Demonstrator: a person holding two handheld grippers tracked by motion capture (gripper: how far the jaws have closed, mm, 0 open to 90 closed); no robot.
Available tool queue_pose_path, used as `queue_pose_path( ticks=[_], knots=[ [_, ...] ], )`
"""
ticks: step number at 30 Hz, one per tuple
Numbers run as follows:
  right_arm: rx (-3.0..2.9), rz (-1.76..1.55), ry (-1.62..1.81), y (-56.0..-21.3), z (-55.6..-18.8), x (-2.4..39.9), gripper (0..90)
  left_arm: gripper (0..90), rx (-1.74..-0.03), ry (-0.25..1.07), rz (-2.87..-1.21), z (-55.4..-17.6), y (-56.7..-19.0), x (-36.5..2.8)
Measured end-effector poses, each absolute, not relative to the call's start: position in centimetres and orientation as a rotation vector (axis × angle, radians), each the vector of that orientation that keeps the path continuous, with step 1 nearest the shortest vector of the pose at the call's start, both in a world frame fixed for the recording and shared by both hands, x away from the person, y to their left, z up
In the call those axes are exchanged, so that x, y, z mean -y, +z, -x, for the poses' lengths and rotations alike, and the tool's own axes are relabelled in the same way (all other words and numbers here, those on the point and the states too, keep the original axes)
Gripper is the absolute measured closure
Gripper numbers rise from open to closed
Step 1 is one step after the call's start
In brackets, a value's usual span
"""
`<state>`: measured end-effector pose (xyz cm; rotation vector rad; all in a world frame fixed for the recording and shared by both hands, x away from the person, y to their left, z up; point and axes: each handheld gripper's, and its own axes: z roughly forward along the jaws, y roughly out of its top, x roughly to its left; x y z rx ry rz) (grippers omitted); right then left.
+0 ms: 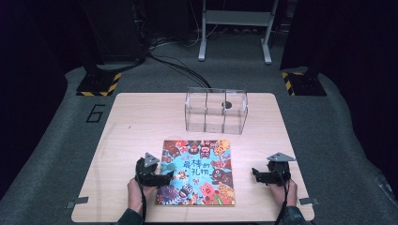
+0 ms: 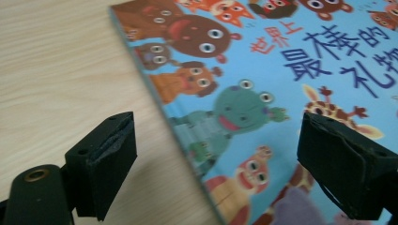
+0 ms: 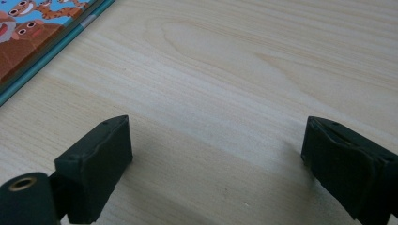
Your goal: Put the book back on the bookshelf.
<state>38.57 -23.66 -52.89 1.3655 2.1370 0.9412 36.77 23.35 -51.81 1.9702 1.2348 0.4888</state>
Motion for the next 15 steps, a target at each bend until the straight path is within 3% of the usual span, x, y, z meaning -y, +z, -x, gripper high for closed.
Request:
queue_pose_path(
  ticks=[6,9,15],
  knots=[
    [-2.143,-1.343,0.943,-52.8,-38.5,23.6,12.6,9.0,-1.322,0.547,-1.958,-36.5,-52.0,-26.2],
    [-2.161,-1.361,0.955,-52.7,-38.6,23.2,9.5,9.0,-1.333,0.581,-1.979,-36.5,-52.3,-26.5],
    [-2.208,-1.361,1.074,-51.2,-38.6,20.3,13.9,9.1,-1.329,0.592,-1.987,-36.5,-53.0,-26.4]
  ],
)
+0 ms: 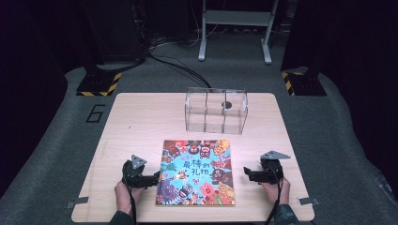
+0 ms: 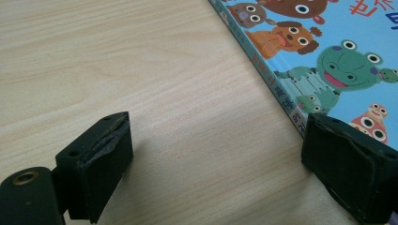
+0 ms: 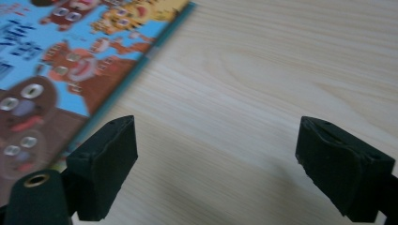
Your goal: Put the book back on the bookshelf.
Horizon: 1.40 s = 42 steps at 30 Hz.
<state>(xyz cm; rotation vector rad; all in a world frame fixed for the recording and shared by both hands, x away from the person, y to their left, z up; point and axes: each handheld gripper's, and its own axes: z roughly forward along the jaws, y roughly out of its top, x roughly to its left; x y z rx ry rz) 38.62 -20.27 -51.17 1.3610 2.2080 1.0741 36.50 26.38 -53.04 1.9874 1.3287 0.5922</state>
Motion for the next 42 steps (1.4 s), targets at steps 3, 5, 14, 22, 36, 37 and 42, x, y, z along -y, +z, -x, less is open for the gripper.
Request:
queue_pose_path(
  ticks=[3,5,14,22,36,37,42],
  knots=[
    [-2.286,-1.333,1.060,-50.6,-39.2,18.7,14.3,9.1,-1.333,0.586,-1.991,-36.5,-53.0,-26.5],
    [-2.318,-1.319,1.049,-50.1,-39.6,17.7,14.7,8.9,-1.333,0.599,-1.984,-36.5,-53.1,-26.5],
    [-2.446,-1.328,0.994,-49.7,-42.0,14.6,23.8,6.9,-1.340,0.605,-1.977,-36.6,-53.1,-26.8],
    [-2.521,-1.347,0.944,-50.2,-43.3,13.1,34.5,6.6,-1.365,0.618,-1.972,-36.4,-53.1,-27.6],
    [-2.579,-1.439,0.844,-49.8,-44.4,12.1,37.7,6.7,-1.363,0.604,-1.959,-36.4,-53.2,-27.6],
    [-2.579,-1.439,0.844,-49.8,-44.4,12.1,37.7,6.7,-1.363,0.604,-1.959,-36.4,-53.2,-27.6],
    [-2.585,-1.450,0.818,-49.7,-44.8,11.8,37.5,6.7,-1.342,0.597,-1.979,-36.5,-53.1,-27.2]
  ],
)
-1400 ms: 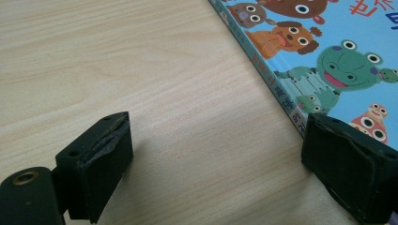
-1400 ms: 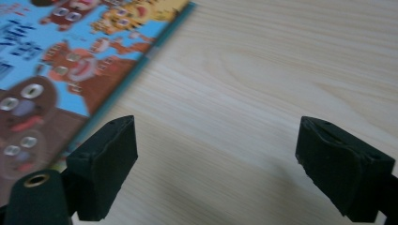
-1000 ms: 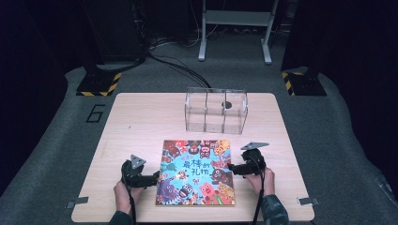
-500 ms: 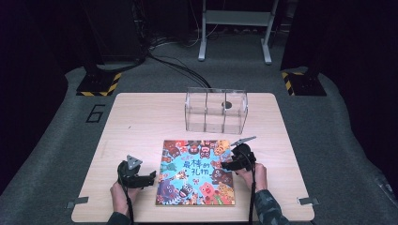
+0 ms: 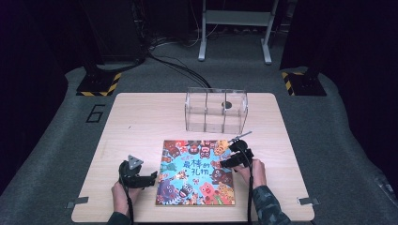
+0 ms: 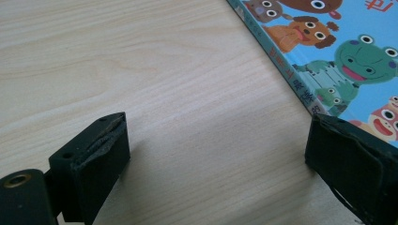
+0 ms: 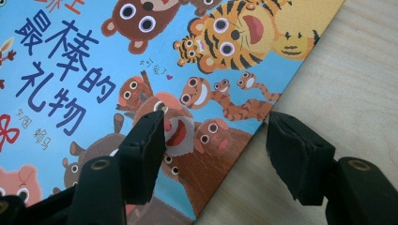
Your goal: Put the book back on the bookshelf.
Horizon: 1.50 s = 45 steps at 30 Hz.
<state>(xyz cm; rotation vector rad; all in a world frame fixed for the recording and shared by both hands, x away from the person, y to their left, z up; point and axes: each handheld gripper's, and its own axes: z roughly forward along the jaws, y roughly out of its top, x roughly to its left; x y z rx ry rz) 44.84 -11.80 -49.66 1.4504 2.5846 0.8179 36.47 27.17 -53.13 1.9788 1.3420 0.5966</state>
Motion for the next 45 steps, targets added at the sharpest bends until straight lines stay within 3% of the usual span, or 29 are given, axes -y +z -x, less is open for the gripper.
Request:
queue_pose_path(
  ticks=[26,45],
  knots=[
    [-2.633,-1.536,0.885,-49.4,-45.3,12.4,38.2,7.2,-1.296,0.565,-2.017,-36.6,-53.0,-26.7],
    [-2.502,-1.505,1.114,-46.8,-43.9,13.0,37.9,9.4,-1.288,0.560,-2.009,-36.6,-53.0,-26.7]
  ],
)
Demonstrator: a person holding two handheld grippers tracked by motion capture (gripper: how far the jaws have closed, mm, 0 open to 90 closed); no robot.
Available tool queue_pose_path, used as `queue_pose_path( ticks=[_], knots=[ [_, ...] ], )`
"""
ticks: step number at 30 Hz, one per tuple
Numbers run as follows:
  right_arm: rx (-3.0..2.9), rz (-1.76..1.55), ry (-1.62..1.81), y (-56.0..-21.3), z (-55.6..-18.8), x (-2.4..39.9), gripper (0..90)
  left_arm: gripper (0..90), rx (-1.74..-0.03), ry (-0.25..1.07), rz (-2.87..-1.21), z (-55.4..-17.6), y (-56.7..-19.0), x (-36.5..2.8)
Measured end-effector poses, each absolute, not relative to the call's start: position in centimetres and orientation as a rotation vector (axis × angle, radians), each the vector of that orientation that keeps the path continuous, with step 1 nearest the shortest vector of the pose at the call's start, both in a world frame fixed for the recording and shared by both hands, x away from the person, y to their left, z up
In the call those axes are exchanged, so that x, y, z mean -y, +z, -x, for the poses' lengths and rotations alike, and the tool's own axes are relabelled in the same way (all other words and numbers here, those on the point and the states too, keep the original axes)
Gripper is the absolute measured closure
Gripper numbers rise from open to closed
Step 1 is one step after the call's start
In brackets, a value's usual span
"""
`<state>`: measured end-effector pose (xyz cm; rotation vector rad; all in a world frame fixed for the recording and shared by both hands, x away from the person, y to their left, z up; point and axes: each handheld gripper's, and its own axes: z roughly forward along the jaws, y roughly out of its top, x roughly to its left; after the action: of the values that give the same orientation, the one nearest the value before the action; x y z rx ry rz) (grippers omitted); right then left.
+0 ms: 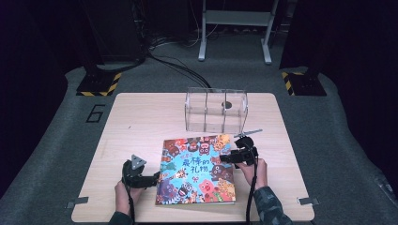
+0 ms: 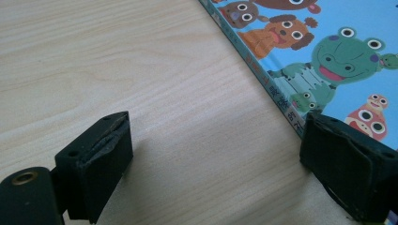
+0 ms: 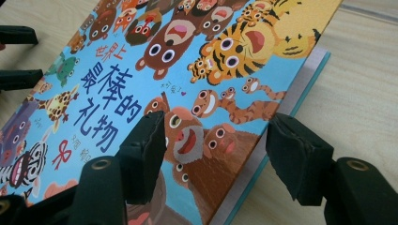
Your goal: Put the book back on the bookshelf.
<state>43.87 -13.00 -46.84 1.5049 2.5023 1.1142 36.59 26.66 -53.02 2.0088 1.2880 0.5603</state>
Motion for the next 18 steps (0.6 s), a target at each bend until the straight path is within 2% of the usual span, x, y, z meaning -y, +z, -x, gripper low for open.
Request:
queue_pose_path(
  ticks=[18],
  knots=[
    [-2.464,-1.480,1.227,-45.8,-45.1,12.2,38.5,9.6,-1.270,0.560,-2.002,-36.6,-53.1,-26.6]
  ],
)
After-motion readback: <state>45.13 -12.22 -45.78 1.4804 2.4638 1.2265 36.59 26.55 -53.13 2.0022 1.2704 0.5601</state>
